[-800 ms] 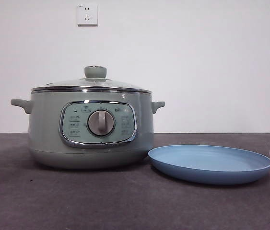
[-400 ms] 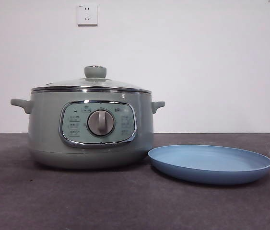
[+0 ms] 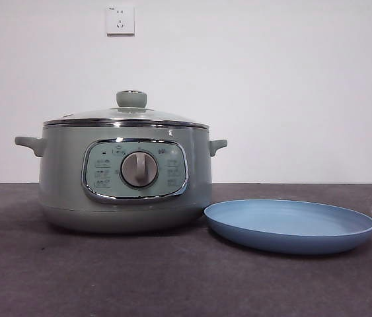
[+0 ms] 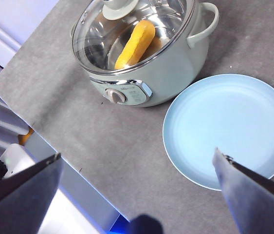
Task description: Take the corn out from the steamer,put the corn on the plate,close the lid
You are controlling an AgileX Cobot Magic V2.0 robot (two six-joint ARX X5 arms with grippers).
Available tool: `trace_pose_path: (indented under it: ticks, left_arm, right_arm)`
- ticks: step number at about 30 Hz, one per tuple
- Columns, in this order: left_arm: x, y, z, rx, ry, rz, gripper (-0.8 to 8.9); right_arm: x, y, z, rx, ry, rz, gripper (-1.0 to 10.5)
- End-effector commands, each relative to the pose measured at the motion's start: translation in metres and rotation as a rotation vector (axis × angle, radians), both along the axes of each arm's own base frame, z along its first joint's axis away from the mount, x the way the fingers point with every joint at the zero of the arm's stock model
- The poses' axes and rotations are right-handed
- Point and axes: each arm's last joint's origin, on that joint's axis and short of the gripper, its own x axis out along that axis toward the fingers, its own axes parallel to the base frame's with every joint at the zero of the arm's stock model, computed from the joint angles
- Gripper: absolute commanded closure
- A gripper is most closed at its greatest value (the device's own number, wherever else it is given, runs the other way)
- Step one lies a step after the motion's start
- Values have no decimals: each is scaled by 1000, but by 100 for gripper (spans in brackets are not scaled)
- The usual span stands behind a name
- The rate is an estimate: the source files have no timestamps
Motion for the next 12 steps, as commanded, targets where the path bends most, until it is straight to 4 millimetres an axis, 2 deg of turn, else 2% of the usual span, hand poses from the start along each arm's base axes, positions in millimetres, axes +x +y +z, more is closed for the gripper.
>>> trace_pose_path:
  ticks: [1,9,12]
  left_arm:
    - [15,-6,4,-11,-22,-16,247]
    - [69,-39,22,73,-82,-35,247]
    - [93,-54,21,92,-79,-53,247]
  right_arm:
    - [1,0,1,1,-7,1,319]
    - [1,0,1,3,-3,-2,318]
    - [1,0,1,2,-3,-4,319]
